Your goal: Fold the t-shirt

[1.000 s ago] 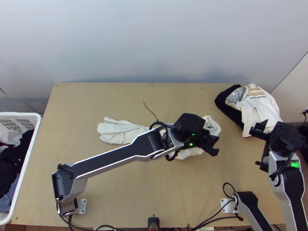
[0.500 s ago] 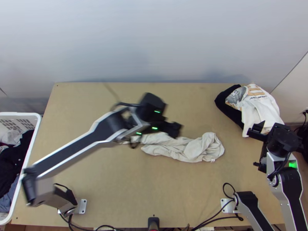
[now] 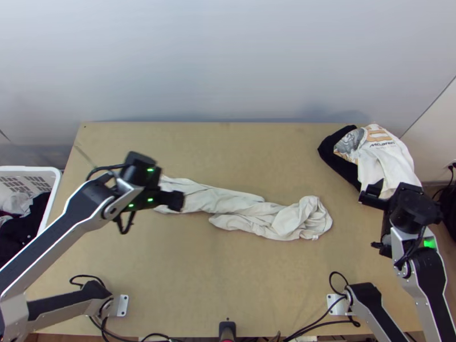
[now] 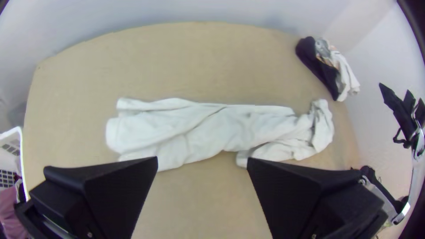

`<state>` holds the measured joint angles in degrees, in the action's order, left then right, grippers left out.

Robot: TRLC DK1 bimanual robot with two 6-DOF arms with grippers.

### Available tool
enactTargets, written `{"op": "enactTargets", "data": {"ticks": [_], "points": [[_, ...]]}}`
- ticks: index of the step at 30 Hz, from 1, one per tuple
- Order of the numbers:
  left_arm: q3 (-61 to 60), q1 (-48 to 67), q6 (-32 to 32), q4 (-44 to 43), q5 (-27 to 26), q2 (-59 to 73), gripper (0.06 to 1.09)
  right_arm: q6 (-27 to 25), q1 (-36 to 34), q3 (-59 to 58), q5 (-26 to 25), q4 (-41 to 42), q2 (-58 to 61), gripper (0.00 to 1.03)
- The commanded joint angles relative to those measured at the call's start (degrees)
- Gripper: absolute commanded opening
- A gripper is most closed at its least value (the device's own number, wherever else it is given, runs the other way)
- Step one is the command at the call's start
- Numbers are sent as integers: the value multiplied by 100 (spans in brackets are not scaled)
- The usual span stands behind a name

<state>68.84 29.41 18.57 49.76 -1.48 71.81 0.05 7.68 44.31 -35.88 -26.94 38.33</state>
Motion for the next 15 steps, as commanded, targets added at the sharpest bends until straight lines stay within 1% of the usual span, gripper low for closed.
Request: {"op": "enactTargets", "data": {"ticks": [1,3,10,15], "points": [[-1162,-1350,-389,-669,-2,-247,104,241,357,-28,266,-391,-18,98],[-1250,-1596,-459,-1073,-2,8,104,241,506,-63,283,-453,-9,98],[-1145,-2036,-486,-1812,7,1054,104,223,629,-63,292,-532,52,98],[-881,-2044,-389,-1979,7,1687,103,223,629,-134,292,-576,26,98]]}}
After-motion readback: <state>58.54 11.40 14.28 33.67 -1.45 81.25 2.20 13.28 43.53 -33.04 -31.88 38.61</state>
